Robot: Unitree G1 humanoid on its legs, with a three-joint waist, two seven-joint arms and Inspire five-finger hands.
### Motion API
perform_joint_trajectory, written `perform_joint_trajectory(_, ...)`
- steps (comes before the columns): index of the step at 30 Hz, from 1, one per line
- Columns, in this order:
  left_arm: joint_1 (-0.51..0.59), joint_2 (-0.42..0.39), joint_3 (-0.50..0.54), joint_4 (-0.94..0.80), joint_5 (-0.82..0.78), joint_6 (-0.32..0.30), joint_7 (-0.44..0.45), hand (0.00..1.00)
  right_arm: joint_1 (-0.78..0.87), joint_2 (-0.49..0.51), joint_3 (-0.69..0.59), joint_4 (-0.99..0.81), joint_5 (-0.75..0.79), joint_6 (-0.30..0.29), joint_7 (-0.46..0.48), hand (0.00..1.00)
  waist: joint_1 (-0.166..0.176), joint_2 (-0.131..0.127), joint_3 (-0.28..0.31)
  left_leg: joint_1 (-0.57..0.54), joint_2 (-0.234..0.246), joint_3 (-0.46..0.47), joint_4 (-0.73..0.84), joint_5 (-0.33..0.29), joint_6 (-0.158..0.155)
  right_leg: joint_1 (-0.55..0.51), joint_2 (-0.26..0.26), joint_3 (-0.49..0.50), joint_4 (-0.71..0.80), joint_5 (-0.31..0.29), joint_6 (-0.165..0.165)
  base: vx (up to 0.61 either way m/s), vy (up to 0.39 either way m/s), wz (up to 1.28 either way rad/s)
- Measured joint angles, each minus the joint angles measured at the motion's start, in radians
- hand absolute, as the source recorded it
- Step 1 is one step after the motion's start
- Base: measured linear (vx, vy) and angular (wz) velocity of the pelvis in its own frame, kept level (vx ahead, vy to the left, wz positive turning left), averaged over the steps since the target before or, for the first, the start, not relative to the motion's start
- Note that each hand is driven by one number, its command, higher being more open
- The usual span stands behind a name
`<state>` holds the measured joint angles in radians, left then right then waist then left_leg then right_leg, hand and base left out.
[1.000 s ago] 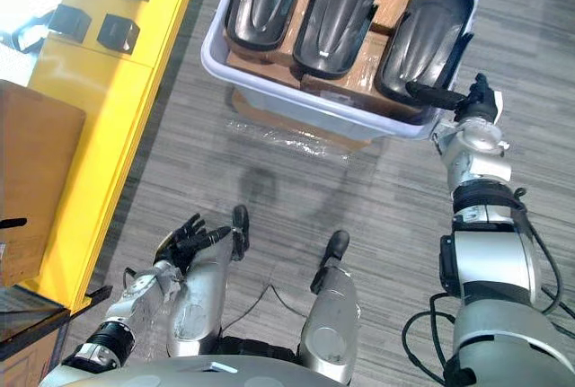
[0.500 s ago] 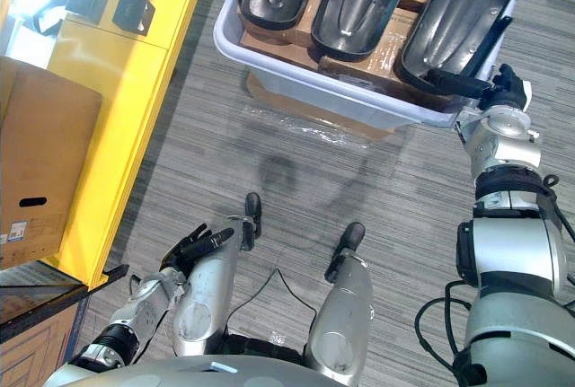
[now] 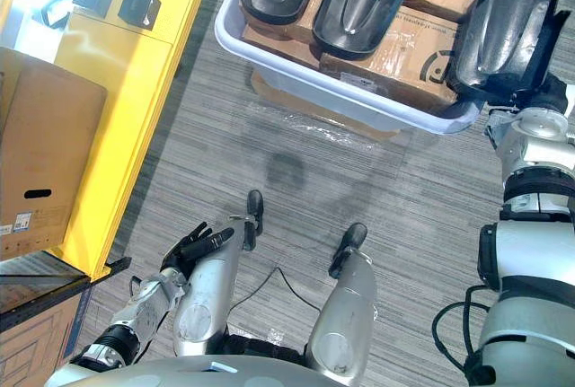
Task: Walk over and take three plastic housings, then place them on the shelf
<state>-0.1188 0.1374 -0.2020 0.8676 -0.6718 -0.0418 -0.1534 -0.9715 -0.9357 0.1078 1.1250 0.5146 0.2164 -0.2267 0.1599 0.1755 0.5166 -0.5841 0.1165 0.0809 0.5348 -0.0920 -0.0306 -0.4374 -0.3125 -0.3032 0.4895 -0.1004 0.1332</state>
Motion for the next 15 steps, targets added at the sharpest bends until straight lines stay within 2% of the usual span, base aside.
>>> perform_joint_trajectory(5, 0.0, 0.003, -0.011, 0.01, 0.008, -0.001, 0.002, 1.0, 0.015, 0.0, -0.018, 0.0, -0.012, -0.003, 0.004, 0.0, -0.001, 0.014, -0.009, 0.003, 0.0, -0.002, 0.0, 0.0, 0.0, 0.004, 0.0, -0.001, 0.002, -0.002, -0.001, 0.0, -0.006, 0.0)
perform_joint_trajectory(10, 0.008, 0.001, -0.016, 0.02, 0.016, -0.008, 0.002, 1.0, 0.027, 0.012, -0.019, 0.011, -0.07, -0.004, 0.002, 0.0, -0.002, 0.018, -0.012, 0.043, 0.0, -0.001, -0.023, 0.005, -0.001, 0.041, -0.002, -0.005, -0.009, -0.002, 0.0, 0.0, -0.01, 0.01)
perform_joint_trajectory(13, 0.014, 0.0, -0.022, 0.024, 0.019, -0.035, 0.008, 1.0, 0.04, 0.016, -0.018, 0.011, -0.084, -0.024, -0.005, 0.0, -0.005, 0.018, -0.012, 0.069, -0.001, -0.002, -0.044, 0.012, -0.003, 0.065, 0.0, -0.011, -0.023, -0.001, 0.001, 0.01, -0.017, 0.04)
perform_joint_trajectory(15, 0.04, -0.001, -0.025, 0.003, 0.02, -0.065, 0.023, 1.0, 0.045, 0.042, -0.019, 0.001, -0.118, -0.051, -0.032, 0.0, -0.021, 0.018, -0.012, 0.092, -0.001, -0.005, -0.056, 0.017, -0.005, 0.096, 0.003, -0.022, -0.039, -0.001, 0.001, 0.02, -0.014, 0.07)
